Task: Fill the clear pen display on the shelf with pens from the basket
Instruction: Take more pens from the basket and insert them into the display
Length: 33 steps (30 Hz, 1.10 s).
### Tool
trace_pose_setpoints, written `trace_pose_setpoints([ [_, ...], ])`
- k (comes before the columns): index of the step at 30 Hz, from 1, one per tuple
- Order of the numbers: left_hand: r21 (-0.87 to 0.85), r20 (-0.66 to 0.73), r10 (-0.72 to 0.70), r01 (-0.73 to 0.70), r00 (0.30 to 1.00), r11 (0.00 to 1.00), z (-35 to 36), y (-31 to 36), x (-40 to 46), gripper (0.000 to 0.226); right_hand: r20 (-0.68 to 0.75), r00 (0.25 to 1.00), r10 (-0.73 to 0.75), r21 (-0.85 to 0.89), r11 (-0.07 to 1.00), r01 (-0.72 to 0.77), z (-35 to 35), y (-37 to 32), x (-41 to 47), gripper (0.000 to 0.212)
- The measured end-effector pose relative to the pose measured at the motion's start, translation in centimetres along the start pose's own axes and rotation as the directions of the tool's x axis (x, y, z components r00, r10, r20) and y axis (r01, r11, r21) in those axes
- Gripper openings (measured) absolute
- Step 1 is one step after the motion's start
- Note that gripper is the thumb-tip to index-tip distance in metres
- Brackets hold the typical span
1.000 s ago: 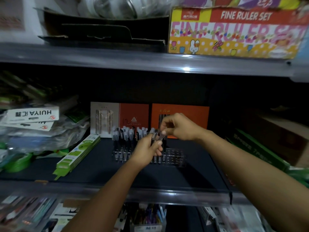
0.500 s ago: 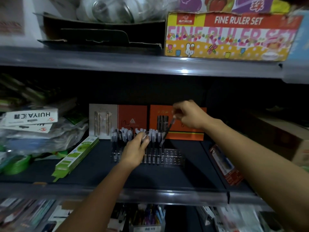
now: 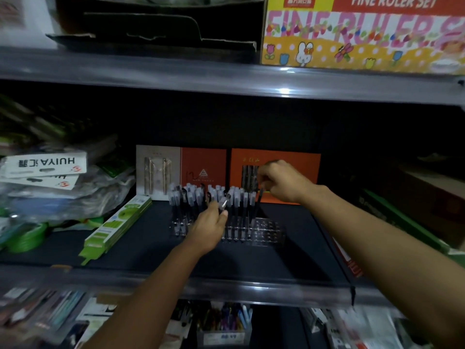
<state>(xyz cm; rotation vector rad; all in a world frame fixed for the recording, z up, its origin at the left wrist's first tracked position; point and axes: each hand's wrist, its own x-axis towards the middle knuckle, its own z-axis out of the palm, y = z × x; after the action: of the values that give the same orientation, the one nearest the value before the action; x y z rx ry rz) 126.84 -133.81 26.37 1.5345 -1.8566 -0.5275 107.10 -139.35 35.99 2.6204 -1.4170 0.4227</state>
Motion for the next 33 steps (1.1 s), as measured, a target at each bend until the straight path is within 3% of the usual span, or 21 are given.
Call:
trace_pose_setpoints([
  [10,-0.130,-0.009,0.059,-0.059,0.998,0.990,0.4,-1.0,0.5,0.016,0.104,0.995,-0.005,0.028,1.000,0.002,2.5,-1.1,0.6,0.006],
  [17,-0.184,-0.020,0.104,-0.106,0.994,0.977,0.4,-0.9,0.1,0.013,0.052,0.996,-0.067,0.047,0.997,0.064,2.8,-1.1,0.6,0.006],
  [25,-0.215,-0.011,0.112,-0.112,0.994,0.970,0.6,0.0,0.2,0.011,0.023,0.975,-0.222,0.281,0.937,0.207,-0.1,-3.7,-0.8,0.021],
  [33,-0.204,0.038,0.133,-0.122,0.990,0.971,0.6,1.1,-0.3,0.012,0.062,0.979,-0.196,0.286,0.943,0.170,-1.3,-3.8,-1.9,0.004],
])
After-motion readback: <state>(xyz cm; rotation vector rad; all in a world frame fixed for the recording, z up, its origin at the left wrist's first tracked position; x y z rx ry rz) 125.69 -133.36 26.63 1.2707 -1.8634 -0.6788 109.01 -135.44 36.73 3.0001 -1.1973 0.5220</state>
